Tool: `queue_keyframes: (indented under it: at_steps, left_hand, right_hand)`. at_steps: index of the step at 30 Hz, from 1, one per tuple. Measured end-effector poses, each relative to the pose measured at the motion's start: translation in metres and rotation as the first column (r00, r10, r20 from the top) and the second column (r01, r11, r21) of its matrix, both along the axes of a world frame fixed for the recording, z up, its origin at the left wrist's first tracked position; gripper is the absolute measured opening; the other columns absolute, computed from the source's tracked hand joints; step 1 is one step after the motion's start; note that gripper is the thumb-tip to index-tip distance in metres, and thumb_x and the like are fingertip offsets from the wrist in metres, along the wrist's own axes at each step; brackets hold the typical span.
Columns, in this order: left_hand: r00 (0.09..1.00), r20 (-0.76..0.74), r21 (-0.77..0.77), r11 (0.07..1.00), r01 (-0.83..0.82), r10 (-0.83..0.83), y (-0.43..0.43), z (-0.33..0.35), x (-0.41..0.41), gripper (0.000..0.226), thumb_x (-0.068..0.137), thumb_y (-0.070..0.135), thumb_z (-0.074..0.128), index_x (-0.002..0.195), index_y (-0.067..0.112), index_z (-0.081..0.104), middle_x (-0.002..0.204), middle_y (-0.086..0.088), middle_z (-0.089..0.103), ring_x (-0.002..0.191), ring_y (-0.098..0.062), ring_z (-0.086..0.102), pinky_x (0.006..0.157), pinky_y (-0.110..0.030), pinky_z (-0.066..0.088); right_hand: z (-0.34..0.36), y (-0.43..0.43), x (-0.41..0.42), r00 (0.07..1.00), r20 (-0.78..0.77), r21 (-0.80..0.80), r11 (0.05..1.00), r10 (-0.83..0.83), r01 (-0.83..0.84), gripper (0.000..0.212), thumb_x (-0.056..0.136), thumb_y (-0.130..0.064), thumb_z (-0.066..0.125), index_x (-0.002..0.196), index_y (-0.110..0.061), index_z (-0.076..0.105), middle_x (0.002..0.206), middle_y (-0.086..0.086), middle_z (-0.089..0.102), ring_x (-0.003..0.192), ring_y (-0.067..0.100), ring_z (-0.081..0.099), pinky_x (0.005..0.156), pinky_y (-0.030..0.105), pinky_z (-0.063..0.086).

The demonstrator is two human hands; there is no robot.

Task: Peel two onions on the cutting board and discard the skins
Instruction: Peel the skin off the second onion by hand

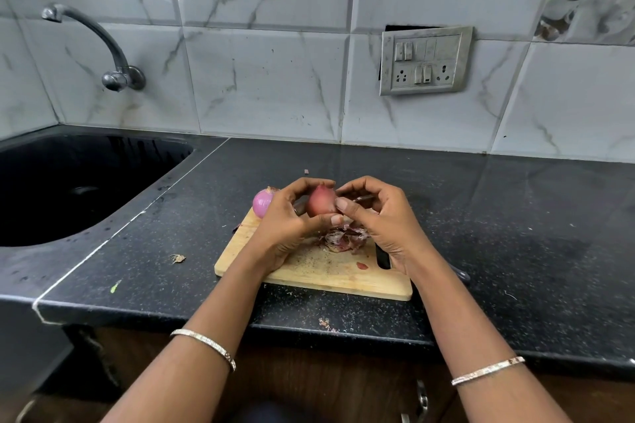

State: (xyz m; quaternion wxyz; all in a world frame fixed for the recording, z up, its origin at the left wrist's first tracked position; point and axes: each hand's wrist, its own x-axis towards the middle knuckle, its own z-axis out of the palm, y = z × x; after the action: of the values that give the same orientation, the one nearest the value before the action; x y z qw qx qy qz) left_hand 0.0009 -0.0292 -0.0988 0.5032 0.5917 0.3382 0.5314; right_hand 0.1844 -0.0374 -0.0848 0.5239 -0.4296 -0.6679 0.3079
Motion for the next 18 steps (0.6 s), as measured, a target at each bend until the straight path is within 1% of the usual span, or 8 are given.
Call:
queue_keyframes:
  at_steps: [3, 5, 8, 10, 13, 18]
  left_hand:
    - [0.998, -0.056, 0.034, 0.999, -0.037, 0.038, 0.0012, -0.001, 0.0001, 0.064, 0.063, 0.002, 0.092, 0.122, 0.013, 0.069, 0.119, -0.009, 0.072, 0.111, -0.025, 0.071, 0.094, -0.047, 0.059]
    - [0.996, -0.072, 0.046, 0.998, -0.054, 0.057, 0.0031, -0.0022, -0.0003, 0.063, 0.064, 0.0, 0.092, 0.122, 0.014, 0.07, 0.118, -0.008, 0.072, 0.111, -0.024, 0.07, 0.095, -0.047, 0.058]
    - [0.996, -0.072, 0.042, 0.997, -0.057, 0.06, 0.0041, -0.0025, 0.0001, 0.063, 0.064, -0.001, 0.091, 0.122, 0.013, 0.07, 0.119, -0.009, 0.072, 0.111, -0.025, 0.07, 0.096, -0.047, 0.058]
    - [0.996, -0.062, 0.042, 0.998, -0.056, 0.059, 0.0041, -0.0026, 0.0002, 0.063, 0.064, -0.002, 0.091, 0.122, 0.012, 0.07, 0.119, -0.01, 0.072, 0.111, -0.026, 0.07, 0.096, -0.048, 0.058]
    - [0.995, -0.071, 0.049, 0.997, -0.062, 0.066, 0.0047, -0.0031, -0.0003, 0.063, 0.064, -0.002, 0.091, 0.121, 0.011, 0.07, 0.119, -0.011, 0.072, 0.111, -0.025, 0.07, 0.097, -0.048, 0.058]
    - [0.994, -0.09, 0.032, 0.998, -0.055, 0.058, 0.0046, -0.0031, -0.0007, 0.063, 0.064, -0.001, 0.092, 0.122, 0.012, 0.07, 0.118, -0.009, 0.073, 0.11, -0.023, 0.071, 0.096, -0.048, 0.058]
  right_hand:
    - [-0.0026, 0.0016, 0.0005, 0.991, 0.135, 0.05, 0.999, -0.019, 0.013, 0.012, 0.089, -0.019, 0.076, 0.095, -0.028, 0.07, 0.09, -0.009, 0.072, 0.089, 0.009, 0.067, 0.088, 0.045, 0.056]
    - [-0.0033, 0.0017, -0.0002, 0.982, 0.186, 0.071, 0.997, -0.022, 0.009, 0.013, 0.09, -0.016, 0.074, 0.091, -0.027, 0.067, 0.088, -0.008, 0.07, 0.085, 0.009, 0.064, 0.087, 0.046, 0.055]
    - [-0.0032, 0.0014, -0.0001, 0.981, 0.192, 0.079, 0.997, -0.025, 0.01, 0.013, 0.091, -0.015, 0.073, 0.092, -0.027, 0.067, 0.089, -0.009, 0.069, 0.086, 0.009, 0.063, 0.088, 0.046, 0.055]
    - [-0.0029, 0.001, 0.0001, 0.982, 0.188, 0.078, 0.997, -0.018, 0.003, 0.016, 0.091, -0.016, 0.072, 0.097, -0.03, 0.067, 0.091, -0.011, 0.068, 0.089, 0.01, 0.064, 0.088, 0.045, 0.056]
    - [-0.0027, 0.0002, -0.0002, 0.975, 0.221, 0.078, 0.997, -0.008, -0.01, 0.019, 0.093, -0.018, 0.071, 0.101, -0.035, 0.065, 0.094, -0.011, 0.065, 0.093, 0.013, 0.064, 0.088, 0.043, 0.056]
    - [-0.0034, 0.0016, 0.0007, 0.964, 0.263, 0.111, 0.994, -0.03, 0.001, 0.013, 0.092, -0.017, 0.072, 0.093, -0.029, 0.065, 0.091, -0.009, 0.066, 0.089, 0.011, 0.062, 0.088, 0.041, 0.053]
